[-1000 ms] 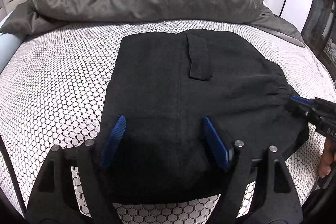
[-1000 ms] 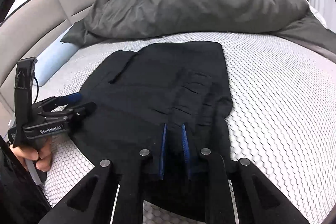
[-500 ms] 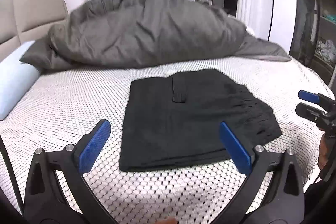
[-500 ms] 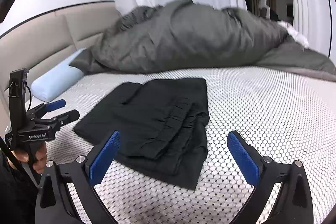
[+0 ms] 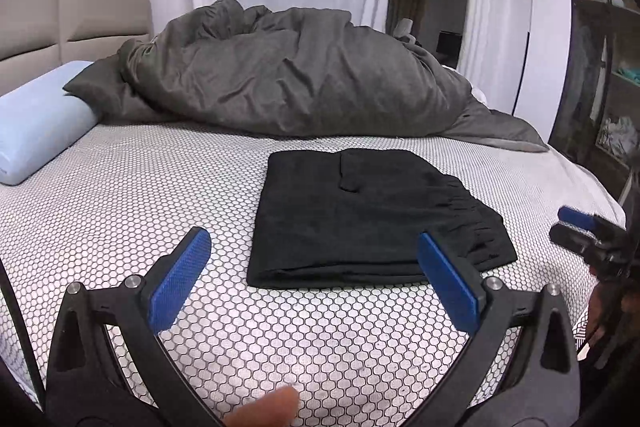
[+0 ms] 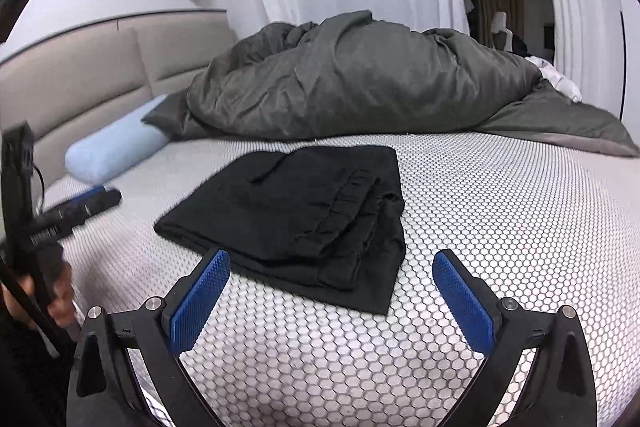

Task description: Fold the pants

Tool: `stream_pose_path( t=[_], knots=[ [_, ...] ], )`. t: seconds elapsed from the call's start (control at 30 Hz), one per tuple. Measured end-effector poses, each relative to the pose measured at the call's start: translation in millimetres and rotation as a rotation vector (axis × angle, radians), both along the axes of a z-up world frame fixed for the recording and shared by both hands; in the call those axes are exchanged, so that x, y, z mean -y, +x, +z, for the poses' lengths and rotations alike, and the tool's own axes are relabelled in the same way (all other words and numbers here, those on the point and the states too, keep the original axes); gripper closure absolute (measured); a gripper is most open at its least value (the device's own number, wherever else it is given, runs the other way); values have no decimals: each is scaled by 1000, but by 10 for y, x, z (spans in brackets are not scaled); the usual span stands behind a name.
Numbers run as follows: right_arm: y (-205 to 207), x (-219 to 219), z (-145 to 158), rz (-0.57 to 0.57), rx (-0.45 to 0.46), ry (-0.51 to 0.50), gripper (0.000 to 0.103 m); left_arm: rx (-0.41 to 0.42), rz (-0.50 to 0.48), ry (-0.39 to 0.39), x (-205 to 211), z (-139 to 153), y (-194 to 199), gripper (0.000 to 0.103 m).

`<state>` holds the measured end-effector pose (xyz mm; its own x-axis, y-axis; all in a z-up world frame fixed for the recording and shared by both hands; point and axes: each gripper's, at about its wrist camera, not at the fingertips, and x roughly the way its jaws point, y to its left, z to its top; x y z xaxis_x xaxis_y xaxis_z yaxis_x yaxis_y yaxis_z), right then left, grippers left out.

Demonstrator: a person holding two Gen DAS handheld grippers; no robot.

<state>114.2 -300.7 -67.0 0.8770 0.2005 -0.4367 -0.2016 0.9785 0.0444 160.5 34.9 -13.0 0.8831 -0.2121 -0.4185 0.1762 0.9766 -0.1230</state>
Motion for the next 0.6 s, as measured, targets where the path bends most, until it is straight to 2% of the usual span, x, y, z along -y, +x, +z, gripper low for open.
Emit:
stream_pose_path(
  t=[0.2,0.6],
  knots=[
    [-83,-100,67,8,60,-21,0,-26,-46,-8,65,-33,89,0],
    [-180,-119,114,24,102,-33,0,-32,-43,9,116,-63,135,0]
  ],
)
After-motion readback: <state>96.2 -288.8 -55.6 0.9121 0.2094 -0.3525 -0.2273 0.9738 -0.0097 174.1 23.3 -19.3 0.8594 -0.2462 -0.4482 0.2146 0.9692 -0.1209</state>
